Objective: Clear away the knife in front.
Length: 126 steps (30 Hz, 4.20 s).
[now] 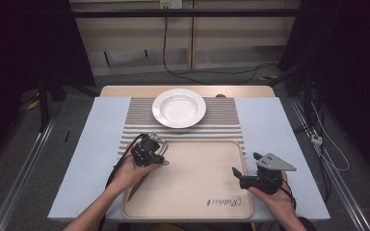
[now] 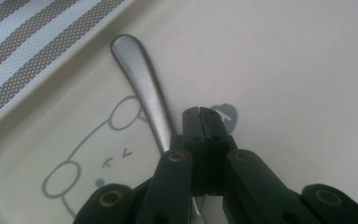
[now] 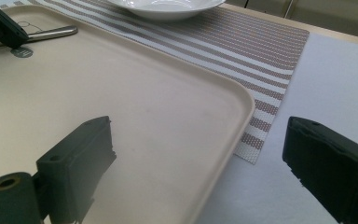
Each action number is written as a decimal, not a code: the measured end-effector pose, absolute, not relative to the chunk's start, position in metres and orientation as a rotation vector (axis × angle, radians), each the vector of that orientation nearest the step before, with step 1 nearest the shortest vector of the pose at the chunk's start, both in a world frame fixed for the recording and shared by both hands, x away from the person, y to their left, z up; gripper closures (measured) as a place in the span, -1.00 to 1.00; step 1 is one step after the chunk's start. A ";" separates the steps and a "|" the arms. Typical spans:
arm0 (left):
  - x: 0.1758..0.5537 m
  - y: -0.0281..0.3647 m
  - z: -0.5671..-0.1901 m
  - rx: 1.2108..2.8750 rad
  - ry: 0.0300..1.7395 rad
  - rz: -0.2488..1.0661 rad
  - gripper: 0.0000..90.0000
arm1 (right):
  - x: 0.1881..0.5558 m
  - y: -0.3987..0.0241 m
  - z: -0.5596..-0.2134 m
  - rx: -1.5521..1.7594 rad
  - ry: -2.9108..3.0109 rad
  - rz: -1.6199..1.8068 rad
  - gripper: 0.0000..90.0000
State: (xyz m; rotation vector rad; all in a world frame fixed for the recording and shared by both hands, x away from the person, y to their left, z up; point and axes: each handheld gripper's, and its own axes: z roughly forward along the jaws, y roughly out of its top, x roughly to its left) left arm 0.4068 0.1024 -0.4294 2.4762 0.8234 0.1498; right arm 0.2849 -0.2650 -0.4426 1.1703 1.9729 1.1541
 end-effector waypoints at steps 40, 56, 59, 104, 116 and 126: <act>0.412 0.123 -0.425 2.521 0.919 0.187 1.00 | 0.284 -0.265 -0.442 1.170 1.969 1.159 -0.80; 0.413 0.137 -0.424 2.526 0.932 0.204 1.00 | 0.284 -0.265 -0.442 1.174 1.970 1.159 -0.80; 0.412 0.140 -0.425 2.522 0.940 0.203 1.00 | 0.284 -0.265 -0.442 1.174 1.971 1.160 -0.80; 0.397 0.160 -0.397 2.206 0.886 0.416 -0.84 | 0.288 -0.268 -0.444 1.208 1.954 1.159 -0.81; 0.362 0.185 -0.402 2.057 0.938 0.488 -0.84 | 0.286 -0.268 -0.444 1.208 1.954 1.157 -0.81; 0.330 0.201 -0.410 2.010 0.966 0.497 -0.84 | 0.286 -0.269 -0.444 1.221 1.947 1.158 -0.81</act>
